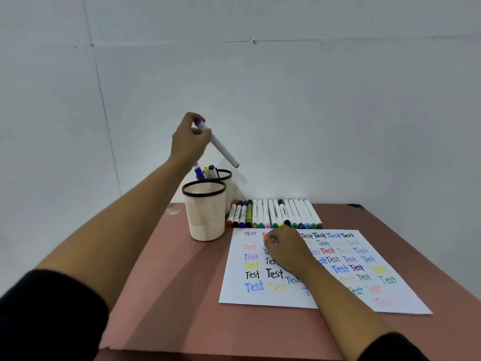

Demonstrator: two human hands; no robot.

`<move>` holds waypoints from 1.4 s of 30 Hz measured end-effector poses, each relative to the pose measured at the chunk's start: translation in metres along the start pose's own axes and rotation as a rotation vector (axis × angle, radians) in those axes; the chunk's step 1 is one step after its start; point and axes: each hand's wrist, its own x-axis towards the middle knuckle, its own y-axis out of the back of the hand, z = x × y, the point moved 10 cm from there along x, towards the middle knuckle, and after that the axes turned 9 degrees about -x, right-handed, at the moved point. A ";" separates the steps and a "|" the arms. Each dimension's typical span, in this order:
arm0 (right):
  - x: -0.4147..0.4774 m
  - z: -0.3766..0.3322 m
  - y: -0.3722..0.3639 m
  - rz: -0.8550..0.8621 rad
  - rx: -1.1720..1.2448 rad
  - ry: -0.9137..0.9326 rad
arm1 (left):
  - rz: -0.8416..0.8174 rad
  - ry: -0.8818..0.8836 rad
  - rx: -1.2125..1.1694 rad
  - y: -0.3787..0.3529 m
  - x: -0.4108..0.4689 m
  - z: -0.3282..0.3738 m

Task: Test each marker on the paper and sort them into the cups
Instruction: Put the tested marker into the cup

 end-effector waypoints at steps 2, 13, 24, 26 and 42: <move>0.000 -0.001 0.002 0.015 -0.013 0.013 | 0.019 -0.004 0.043 0.002 0.015 -0.003; 0.000 -0.002 0.002 0.057 -0.076 0.057 | -0.012 0.122 0.305 -0.016 0.032 -0.070; 0.000 -0.003 0.002 0.066 -0.100 0.054 | -0.270 0.190 0.478 -0.038 0.031 -0.103; 0.000 -0.003 0.002 0.062 -0.105 0.050 | -0.294 0.212 0.460 -0.039 0.030 -0.104; -0.002 -0.003 0.009 0.005 -0.019 -0.026 | -0.173 -0.017 0.175 -0.045 -0.022 -0.011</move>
